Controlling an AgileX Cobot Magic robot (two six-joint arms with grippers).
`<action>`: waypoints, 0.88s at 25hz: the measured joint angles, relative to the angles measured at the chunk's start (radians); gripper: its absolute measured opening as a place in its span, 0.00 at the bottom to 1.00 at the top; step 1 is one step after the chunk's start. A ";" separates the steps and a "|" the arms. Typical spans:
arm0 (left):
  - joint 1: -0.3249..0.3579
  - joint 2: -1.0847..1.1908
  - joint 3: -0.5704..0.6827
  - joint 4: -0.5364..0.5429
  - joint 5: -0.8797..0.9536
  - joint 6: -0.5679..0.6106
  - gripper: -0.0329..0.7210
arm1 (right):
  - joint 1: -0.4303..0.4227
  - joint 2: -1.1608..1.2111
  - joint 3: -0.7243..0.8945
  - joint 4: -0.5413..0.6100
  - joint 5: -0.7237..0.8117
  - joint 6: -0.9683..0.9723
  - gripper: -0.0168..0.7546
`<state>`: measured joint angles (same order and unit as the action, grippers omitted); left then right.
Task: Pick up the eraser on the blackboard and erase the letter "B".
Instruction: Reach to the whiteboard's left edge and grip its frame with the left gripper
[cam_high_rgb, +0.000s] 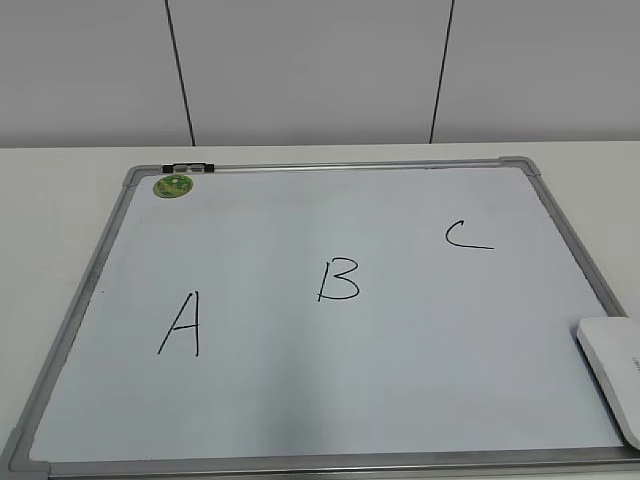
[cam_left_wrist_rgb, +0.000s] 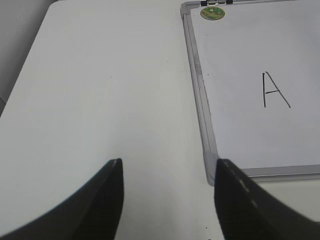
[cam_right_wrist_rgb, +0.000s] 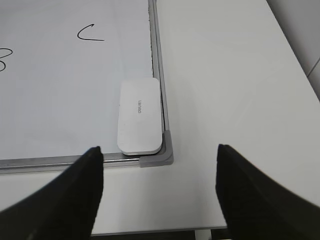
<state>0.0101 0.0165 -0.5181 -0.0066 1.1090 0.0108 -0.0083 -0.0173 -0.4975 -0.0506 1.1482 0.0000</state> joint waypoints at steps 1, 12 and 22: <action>0.000 0.000 0.000 0.000 0.000 0.000 0.62 | 0.000 0.000 0.000 0.000 0.000 0.000 0.70; -0.007 0.000 0.000 0.000 0.000 0.000 0.62 | 0.000 0.000 0.000 0.000 0.000 -0.005 0.70; -0.007 0.277 -0.053 0.037 -0.075 0.000 0.62 | 0.000 0.000 0.000 0.000 0.000 0.000 0.70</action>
<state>0.0035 0.2938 -0.5715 0.0306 1.0345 0.0108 -0.0083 -0.0173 -0.4975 -0.0506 1.1482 0.0000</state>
